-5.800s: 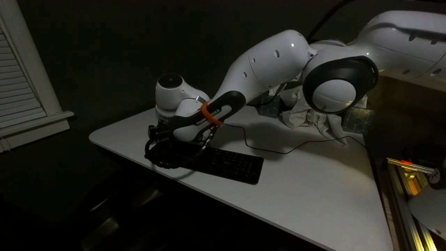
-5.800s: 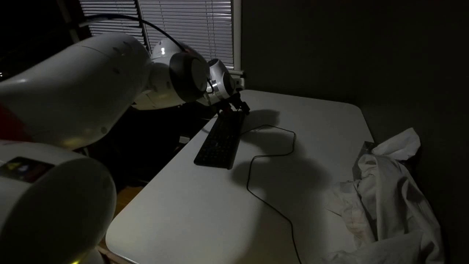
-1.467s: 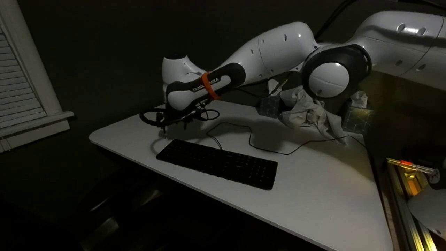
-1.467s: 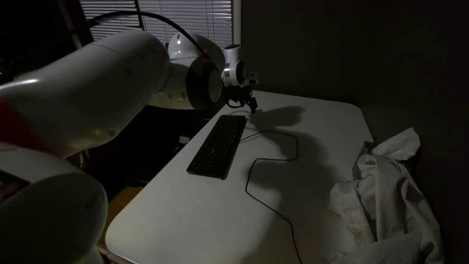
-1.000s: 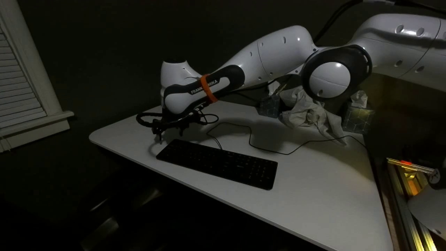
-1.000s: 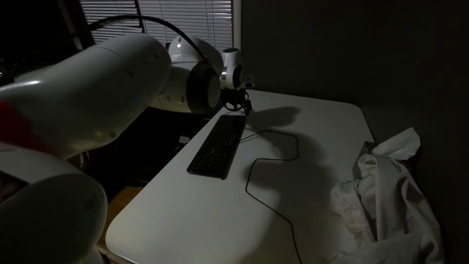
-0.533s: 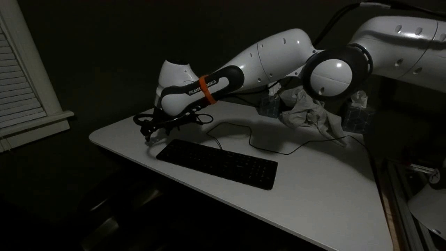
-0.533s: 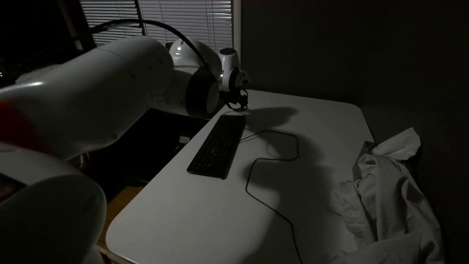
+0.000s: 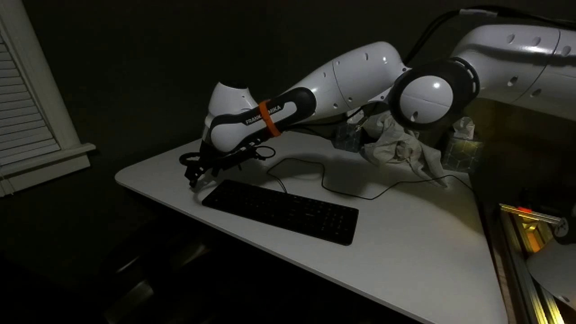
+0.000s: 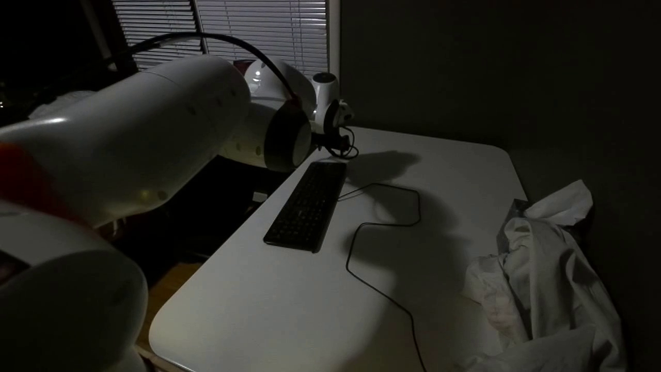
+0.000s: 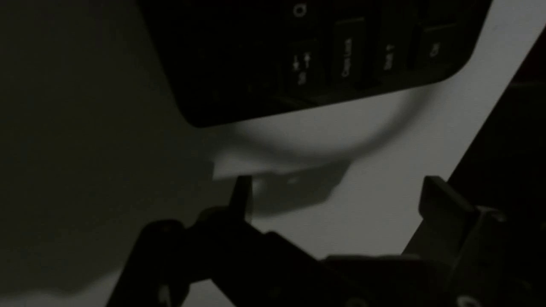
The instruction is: Move the keyboard to the right.
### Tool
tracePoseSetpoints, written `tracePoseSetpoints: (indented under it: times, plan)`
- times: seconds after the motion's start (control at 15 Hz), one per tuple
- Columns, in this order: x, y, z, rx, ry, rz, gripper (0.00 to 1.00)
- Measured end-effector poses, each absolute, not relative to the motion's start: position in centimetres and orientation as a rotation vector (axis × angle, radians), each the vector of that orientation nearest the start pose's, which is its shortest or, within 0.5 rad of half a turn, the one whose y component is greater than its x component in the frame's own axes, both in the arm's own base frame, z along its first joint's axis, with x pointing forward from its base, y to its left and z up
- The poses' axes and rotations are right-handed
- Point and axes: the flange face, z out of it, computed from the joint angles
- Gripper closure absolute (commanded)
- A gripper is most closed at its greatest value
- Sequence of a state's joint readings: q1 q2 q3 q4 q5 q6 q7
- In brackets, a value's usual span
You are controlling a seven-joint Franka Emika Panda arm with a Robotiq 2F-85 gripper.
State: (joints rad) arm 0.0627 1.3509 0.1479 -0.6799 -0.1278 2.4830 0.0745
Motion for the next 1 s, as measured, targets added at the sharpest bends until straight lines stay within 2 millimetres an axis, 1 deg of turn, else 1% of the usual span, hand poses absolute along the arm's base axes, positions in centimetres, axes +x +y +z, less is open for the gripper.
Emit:
tracePoseSetpoints:
  times: [0.33, 0.6, 1.0]
  plan:
    - [82.7, 10.0, 16.8, -3.026, -0.094, -0.697, 0.0]
    - [82.6, 10.1, 16.4, -3.051, -0.093, -0.692, 0.0]
    - [82.2, 9.9, 15.2, -3.089, -0.079, -0.623, 0.0]
